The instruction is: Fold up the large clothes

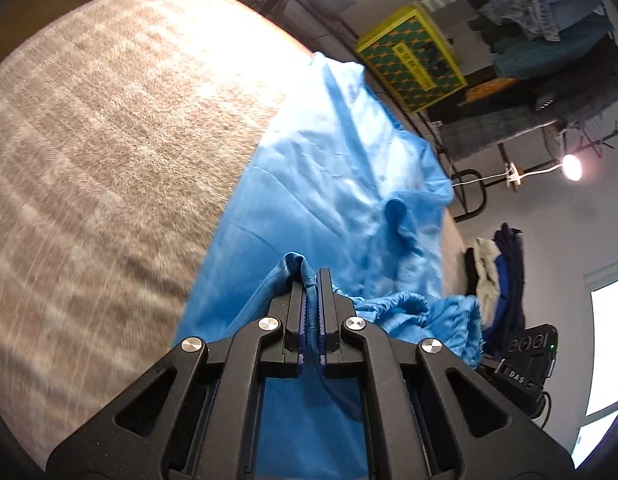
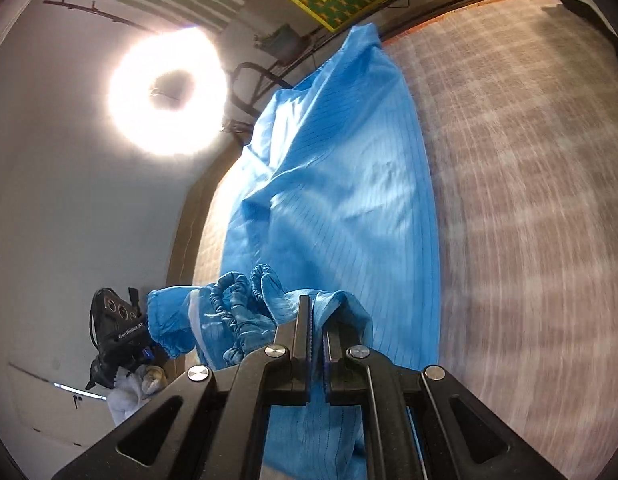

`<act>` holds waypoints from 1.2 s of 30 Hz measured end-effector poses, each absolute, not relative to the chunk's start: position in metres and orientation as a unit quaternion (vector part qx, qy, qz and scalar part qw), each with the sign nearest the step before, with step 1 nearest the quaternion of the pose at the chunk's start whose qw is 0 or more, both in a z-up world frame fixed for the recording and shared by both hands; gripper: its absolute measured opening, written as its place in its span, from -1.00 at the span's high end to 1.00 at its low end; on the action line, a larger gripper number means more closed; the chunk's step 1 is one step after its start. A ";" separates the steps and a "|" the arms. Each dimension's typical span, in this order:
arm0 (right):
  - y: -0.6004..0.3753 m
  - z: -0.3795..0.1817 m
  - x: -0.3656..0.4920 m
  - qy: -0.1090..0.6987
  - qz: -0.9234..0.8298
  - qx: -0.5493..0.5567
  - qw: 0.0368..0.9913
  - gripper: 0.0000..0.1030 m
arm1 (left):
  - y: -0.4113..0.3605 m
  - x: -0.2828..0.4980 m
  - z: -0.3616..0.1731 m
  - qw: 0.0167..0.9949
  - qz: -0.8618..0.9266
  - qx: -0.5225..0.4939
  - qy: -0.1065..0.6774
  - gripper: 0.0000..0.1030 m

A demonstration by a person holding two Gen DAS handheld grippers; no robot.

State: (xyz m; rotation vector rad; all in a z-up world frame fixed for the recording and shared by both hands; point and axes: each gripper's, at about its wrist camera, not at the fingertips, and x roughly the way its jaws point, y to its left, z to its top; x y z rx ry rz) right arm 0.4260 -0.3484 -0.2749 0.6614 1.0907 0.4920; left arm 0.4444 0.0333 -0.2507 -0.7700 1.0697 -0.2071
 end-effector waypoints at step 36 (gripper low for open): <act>-0.333 -0.270 0.350 0.487 0.226 0.045 0.842 0.47 | -0.025 0.466 -0.260 0.861 -0.110 -0.100 0.486 0.25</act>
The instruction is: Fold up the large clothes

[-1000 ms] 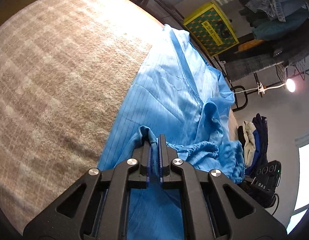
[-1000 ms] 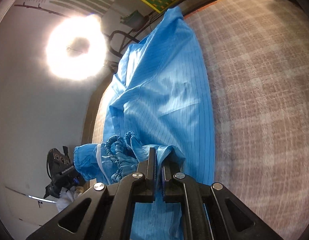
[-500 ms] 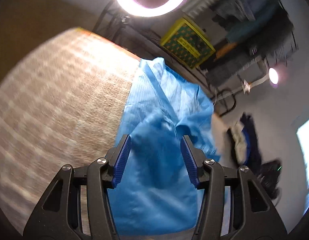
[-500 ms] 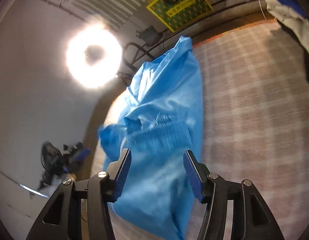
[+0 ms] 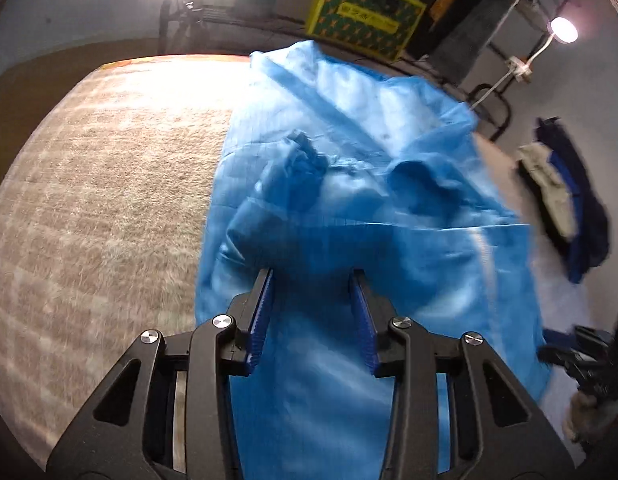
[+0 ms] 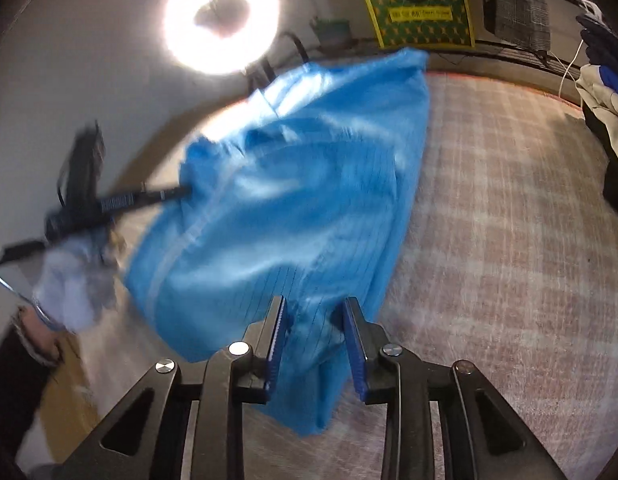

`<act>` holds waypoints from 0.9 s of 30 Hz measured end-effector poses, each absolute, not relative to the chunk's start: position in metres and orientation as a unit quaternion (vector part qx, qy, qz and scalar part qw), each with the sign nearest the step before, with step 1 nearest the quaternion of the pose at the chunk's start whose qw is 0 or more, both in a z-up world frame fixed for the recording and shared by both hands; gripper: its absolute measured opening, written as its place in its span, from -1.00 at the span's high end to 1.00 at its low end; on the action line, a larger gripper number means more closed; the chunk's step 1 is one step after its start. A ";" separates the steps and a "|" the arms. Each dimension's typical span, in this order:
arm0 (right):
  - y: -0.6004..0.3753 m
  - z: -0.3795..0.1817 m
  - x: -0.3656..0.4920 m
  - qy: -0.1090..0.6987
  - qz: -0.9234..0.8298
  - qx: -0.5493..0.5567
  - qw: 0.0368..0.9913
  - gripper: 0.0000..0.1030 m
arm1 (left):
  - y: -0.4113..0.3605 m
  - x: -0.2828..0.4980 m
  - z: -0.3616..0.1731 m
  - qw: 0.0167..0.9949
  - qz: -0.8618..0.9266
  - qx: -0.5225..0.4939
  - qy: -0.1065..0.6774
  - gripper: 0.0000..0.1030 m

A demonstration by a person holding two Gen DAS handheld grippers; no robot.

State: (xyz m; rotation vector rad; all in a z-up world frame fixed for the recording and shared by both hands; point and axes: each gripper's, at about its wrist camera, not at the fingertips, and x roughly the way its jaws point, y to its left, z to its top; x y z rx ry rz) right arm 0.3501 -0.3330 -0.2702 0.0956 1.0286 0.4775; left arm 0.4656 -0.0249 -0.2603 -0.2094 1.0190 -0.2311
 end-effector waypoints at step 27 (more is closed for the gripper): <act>-0.410 -0.206 0.497 0.396 0.253 0.256 0.845 0.07 | -0.154 0.533 -0.169 0.875 -0.228 -0.022 0.426 0.25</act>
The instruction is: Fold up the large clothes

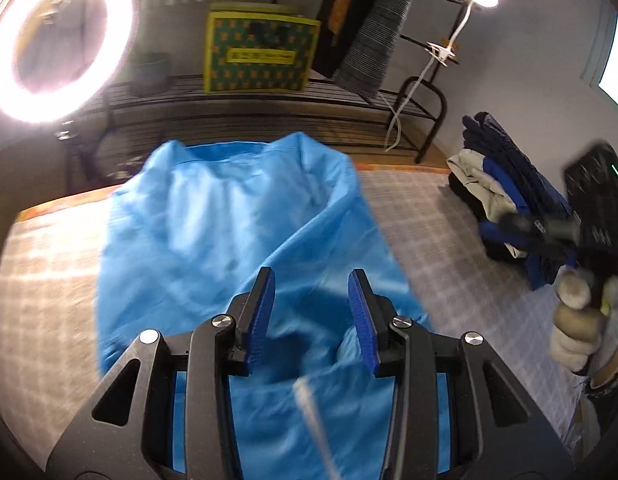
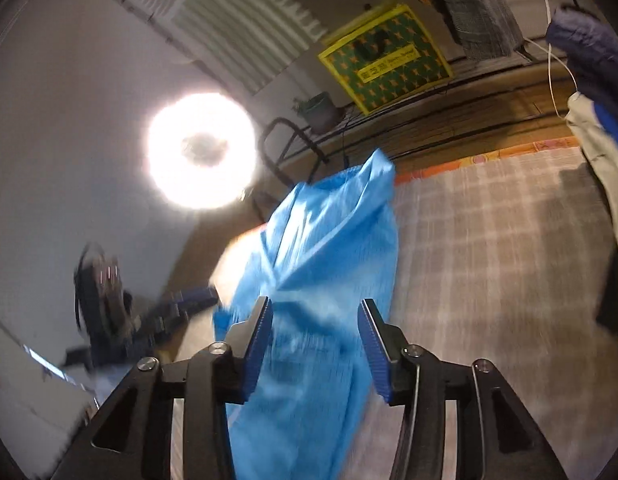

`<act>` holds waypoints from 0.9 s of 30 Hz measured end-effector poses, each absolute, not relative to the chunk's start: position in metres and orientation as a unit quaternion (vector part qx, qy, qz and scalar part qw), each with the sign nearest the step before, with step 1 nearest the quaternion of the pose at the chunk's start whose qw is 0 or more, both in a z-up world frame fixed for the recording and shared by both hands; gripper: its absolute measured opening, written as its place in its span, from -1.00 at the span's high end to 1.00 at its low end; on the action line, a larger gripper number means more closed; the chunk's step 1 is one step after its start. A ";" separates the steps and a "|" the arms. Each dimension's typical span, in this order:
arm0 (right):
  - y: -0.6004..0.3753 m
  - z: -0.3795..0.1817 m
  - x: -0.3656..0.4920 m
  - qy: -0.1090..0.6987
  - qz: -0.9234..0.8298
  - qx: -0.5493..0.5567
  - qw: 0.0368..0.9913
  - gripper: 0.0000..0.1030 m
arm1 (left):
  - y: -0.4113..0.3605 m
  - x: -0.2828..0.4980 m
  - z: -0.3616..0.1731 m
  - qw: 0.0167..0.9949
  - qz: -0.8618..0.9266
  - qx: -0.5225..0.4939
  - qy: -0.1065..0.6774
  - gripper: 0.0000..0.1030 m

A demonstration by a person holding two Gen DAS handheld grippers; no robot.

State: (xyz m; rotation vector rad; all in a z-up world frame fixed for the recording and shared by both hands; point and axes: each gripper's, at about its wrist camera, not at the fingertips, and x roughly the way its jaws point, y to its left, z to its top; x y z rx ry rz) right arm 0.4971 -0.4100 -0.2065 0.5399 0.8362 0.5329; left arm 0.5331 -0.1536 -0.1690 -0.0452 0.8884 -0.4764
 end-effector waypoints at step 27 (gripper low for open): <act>-0.361 -0.279 0.691 0.451 0.169 0.259 0.837 0.87 | -0.172 0.575 -0.263 0.870 -0.221 0.024 0.440 0.25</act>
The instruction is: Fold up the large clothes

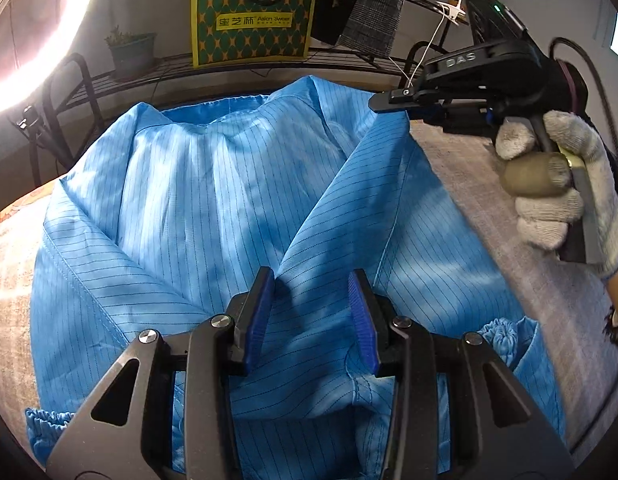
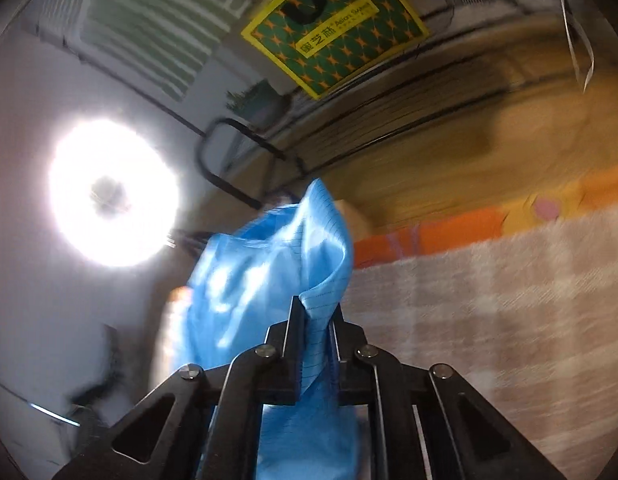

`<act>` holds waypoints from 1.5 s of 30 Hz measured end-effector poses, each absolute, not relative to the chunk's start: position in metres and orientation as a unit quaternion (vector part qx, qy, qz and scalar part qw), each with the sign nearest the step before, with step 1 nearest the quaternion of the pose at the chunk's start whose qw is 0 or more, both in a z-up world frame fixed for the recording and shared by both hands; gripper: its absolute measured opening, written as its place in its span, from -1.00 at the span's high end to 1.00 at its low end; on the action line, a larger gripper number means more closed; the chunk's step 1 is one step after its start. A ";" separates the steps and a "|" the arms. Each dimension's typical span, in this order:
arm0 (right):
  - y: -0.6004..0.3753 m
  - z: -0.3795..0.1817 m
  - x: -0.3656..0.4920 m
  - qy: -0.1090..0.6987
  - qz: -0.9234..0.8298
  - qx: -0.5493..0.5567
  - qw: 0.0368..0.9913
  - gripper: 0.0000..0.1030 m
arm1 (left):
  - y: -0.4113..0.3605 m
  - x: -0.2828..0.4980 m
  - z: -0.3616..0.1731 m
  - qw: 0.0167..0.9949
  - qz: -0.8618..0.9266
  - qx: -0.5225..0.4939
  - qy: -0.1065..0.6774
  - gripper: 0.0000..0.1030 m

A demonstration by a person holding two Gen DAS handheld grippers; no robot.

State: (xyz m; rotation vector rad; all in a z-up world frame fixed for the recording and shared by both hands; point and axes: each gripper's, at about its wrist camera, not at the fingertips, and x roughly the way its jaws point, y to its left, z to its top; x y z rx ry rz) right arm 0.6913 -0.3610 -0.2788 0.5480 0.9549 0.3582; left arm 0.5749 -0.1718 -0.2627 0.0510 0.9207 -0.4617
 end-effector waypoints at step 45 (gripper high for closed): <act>-0.353 -0.282 0.652 0.413 0.166 0.186 0.876 -0.10 | 0.023 0.661 -0.219 0.871 -0.140 -0.153 0.446 0.18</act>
